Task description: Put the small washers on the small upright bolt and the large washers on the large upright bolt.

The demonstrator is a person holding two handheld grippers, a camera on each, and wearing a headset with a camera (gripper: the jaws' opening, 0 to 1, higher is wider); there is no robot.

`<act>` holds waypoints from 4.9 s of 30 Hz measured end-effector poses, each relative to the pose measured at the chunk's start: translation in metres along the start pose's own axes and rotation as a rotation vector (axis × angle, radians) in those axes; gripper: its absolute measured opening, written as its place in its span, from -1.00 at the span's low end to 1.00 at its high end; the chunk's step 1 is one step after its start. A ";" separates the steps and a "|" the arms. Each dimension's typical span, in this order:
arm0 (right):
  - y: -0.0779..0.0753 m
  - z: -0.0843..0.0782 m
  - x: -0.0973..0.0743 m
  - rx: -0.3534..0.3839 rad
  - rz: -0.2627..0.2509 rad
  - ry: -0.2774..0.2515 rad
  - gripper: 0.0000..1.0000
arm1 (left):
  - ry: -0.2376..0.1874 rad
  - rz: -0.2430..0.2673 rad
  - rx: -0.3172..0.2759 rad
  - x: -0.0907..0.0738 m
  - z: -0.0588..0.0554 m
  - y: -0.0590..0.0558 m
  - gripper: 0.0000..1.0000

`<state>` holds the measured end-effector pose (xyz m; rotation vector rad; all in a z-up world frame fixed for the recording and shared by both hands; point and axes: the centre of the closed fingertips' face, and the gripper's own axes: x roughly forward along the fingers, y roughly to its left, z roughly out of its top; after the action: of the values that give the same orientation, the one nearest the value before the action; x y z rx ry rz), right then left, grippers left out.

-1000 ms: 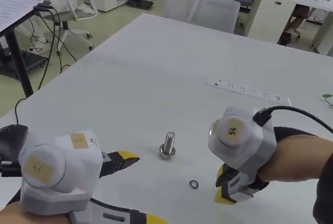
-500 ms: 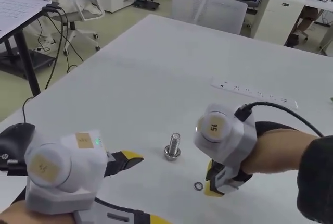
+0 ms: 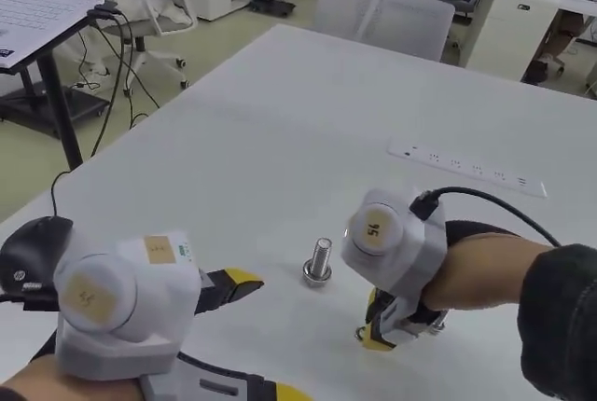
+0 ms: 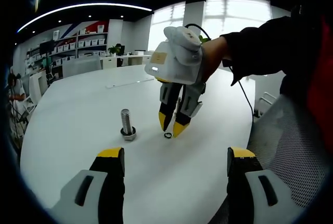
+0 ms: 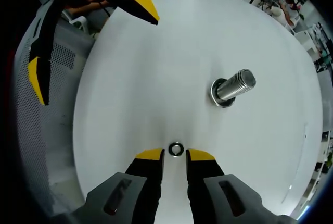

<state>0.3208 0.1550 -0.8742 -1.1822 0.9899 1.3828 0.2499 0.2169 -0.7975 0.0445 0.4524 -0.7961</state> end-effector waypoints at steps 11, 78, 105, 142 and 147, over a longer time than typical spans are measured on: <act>0.000 -0.001 0.004 0.004 0.006 0.005 -0.64 | 0.000 0.003 -0.003 0.000 -0.002 0.000 0.61; 0.019 -0.065 -0.022 0.117 -0.022 0.022 -0.73 | 0.008 -0.015 0.004 0.003 -0.002 -0.004 0.59; 0.002 -0.110 -0.049 0.231 -0.080 0.025 -0.73 | 0.021 -0.018 0.003 0.002 -0.005 -0.004 0.59; -0.027 -0.065 -0.088 0.100 -0.131 0.015 -0.73 | 0.018 -0.016 0.001 0.000 -0.002 -0.003 0.59; -0.029 -0.062 -0.084 0.086 -0.121 0.024 -0.73 | 0.016 -0.011 -0.003 0.000 -0.002 -0.002 0.59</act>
<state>0.3588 0.0832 -0.8018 -1.1774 0.9685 1.2220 0.2476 0.2164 -0.7993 0.0462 0.4695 -0.8068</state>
